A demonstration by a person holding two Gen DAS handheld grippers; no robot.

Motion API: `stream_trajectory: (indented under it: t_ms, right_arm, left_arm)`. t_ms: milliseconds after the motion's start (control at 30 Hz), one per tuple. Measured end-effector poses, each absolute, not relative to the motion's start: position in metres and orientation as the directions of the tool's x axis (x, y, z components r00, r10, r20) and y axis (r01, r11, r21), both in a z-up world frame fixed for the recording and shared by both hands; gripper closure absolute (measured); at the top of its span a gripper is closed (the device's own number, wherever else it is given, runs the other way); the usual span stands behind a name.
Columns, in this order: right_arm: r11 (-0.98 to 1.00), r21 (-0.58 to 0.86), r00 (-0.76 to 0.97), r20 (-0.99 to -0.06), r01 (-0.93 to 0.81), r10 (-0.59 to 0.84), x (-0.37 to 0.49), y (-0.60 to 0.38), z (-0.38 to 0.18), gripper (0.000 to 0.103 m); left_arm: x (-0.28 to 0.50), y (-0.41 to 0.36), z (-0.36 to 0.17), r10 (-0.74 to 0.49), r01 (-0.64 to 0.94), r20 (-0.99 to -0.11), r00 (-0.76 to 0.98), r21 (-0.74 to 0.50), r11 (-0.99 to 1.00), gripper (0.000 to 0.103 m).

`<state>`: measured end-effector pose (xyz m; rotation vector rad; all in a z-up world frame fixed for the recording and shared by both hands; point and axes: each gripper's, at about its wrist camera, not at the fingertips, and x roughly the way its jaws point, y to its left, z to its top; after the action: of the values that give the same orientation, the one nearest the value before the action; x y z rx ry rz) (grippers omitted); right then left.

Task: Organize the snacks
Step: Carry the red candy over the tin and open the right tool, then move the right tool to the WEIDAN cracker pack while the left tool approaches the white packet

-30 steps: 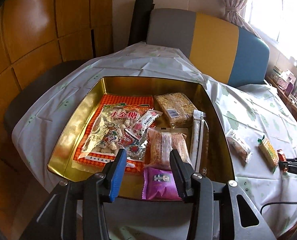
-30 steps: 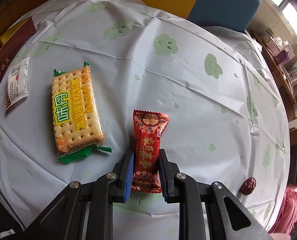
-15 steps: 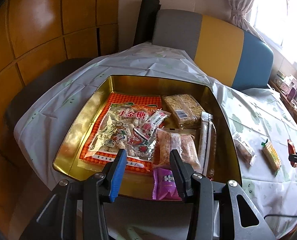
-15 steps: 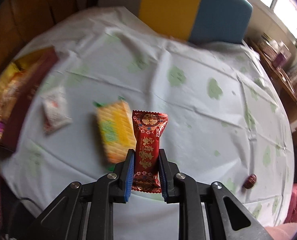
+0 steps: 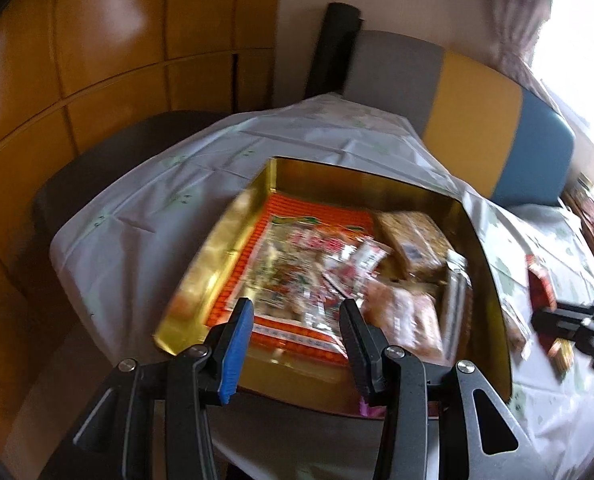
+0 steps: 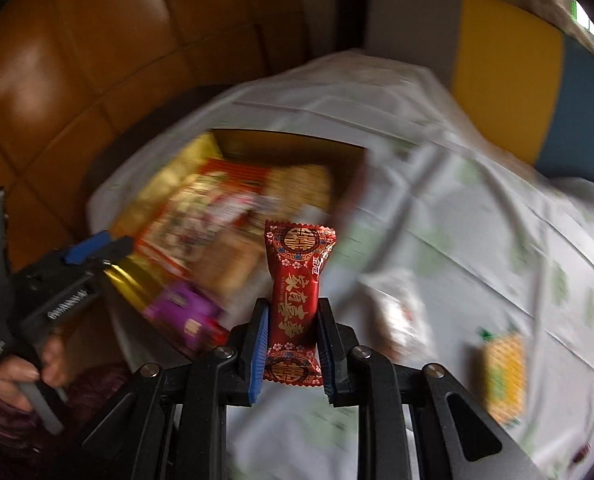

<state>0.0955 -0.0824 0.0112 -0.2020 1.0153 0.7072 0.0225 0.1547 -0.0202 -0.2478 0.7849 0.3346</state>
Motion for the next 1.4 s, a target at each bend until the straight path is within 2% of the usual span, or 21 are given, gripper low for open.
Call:
stream_trajectory:
  t_ms: [167, 233, 500, 667, 1000, 1400]
  right_arm:
    - [0.725, 0.183, 0.262, -0.851, -0.664, 0.455, 0.094, -0.04, -0.008, 0.077]
    - [0.733, 0.173, 0.25, -0.868, -0.658, 0.43, 0.097, -0.036, -0.02, 0.071]
    - [0.766, 0.19, 0.272, -0.86, -0.614, 0.432, 0.097, -0.056, -0.02, 0.07]
    - [0.798, 0.182, 0.33, -0.84, -0.575, 0.43, 0.095, -0.085, -0.011, 0.07]
    - [0.899, 0.131, 0.415, -0.853, -0.417, 0.317, 0.107, -0.179, -0.015, 0.07]
    - [0.957, 0.079, 0.451, -0.869, -0.28, 0.203, 0.127, -0.263, -0.018, 0.064]
  left_arm:
    - [0.021, 0.168, -0.023, 0.213, -0.414, -0.73, 0.649, -0.105, 0.904, 0.058]
    - [0.022, 0.167, -0.025, 0.21, -0.411, -0.732, 0.648, -0.104, 0.906, 0.058]
    - [0.023, 0.158, -0.028, 0.2, -0.385, -0.736, 0.646, -0.088, 0.919, 0.058]
    - [0.024, 0.151, -0.026, 0.193, -0.363, -0.733, 0.653, -0.078, 0.929, 0.058]
    - [0.026, 0.123, -0.021, 0.159, -0.283, -0.73, 0.665, -0.05, 0.958, 0.058]
    - [0.033, 0.086, -0.016, 0.125, -0.186, -0.732, 0.67, -0.002, 0.983, 0.058]
